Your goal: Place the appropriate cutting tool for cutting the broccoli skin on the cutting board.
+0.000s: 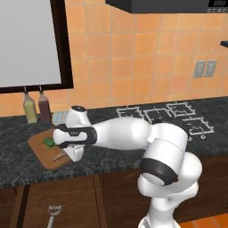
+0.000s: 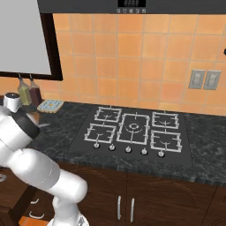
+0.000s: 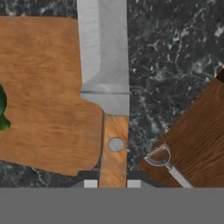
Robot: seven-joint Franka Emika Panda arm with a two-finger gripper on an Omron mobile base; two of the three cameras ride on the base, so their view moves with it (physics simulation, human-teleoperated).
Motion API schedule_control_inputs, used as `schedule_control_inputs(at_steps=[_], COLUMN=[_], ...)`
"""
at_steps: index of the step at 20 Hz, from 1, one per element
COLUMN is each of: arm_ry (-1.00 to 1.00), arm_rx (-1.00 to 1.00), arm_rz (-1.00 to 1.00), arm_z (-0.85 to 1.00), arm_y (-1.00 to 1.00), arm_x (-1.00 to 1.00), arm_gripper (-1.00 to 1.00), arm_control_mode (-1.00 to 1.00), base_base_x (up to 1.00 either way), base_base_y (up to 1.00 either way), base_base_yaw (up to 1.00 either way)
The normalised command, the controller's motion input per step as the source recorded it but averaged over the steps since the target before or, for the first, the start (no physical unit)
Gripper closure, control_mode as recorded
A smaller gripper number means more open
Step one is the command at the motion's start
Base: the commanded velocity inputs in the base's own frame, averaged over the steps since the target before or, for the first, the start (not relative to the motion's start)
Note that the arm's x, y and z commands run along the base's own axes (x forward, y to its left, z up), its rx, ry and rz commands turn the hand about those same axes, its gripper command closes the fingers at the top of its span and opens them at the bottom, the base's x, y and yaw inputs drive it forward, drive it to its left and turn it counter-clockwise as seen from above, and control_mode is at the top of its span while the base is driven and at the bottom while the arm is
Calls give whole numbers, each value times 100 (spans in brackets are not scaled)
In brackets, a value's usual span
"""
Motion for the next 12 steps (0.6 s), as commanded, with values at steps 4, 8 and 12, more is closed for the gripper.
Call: schedule_control_inputs(at_steps=[4,8,12], arm_ry=[1,3,3], arm_rx=[-10,-6,-1], arm_rz=[0,0,0], arm_z=[-27,-16,-13], arm_y=[39,31,18], arm_x=[24,31,32], arm_gripper=[100,100,100], arm_control_mode=[-100,-100,-100], base_base_x=[0,0,0], base_base_y=[0,0,0], base_base_yaw=[0,0,0])
